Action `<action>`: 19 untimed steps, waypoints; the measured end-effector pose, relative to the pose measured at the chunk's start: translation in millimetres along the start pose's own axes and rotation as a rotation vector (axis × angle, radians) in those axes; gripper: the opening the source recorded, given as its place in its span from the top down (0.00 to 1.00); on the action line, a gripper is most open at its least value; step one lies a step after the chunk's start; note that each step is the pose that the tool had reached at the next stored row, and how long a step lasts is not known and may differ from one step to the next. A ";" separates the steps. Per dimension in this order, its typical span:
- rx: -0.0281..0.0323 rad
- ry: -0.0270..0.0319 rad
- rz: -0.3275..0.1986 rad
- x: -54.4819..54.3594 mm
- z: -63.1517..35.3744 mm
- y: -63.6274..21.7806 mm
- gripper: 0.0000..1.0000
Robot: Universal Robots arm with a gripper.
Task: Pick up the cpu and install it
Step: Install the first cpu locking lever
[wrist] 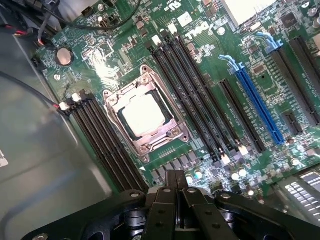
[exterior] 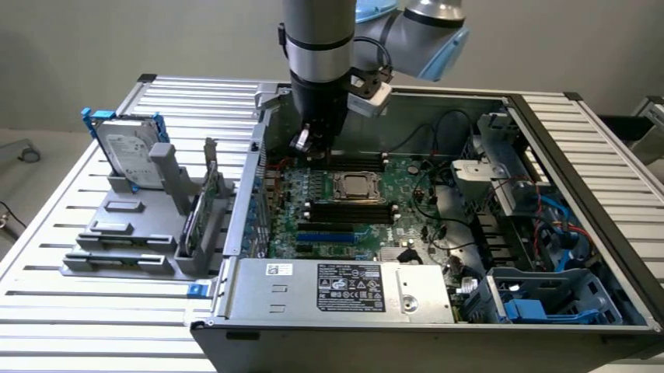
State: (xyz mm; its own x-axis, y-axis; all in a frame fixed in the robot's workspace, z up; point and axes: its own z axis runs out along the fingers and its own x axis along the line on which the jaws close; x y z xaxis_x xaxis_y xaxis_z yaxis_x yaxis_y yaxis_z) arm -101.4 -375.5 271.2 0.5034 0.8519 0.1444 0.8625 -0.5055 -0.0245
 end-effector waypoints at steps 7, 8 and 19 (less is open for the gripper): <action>0.0048 -0.0159 -0.091 1.5 -3.7 -1.2 0.89; 0.0066 -0.0167 -0.107 1.6 -3.8 -1.4 0.89; 0.0295 -0.0244 -0.287 2.7 -4.7 -1.9 0.89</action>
State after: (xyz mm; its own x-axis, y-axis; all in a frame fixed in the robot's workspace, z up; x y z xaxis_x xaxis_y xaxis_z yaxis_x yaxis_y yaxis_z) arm -101.9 -372.9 276.3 0.2396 0.9627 0.1257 0.9708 -0.2396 -0.0149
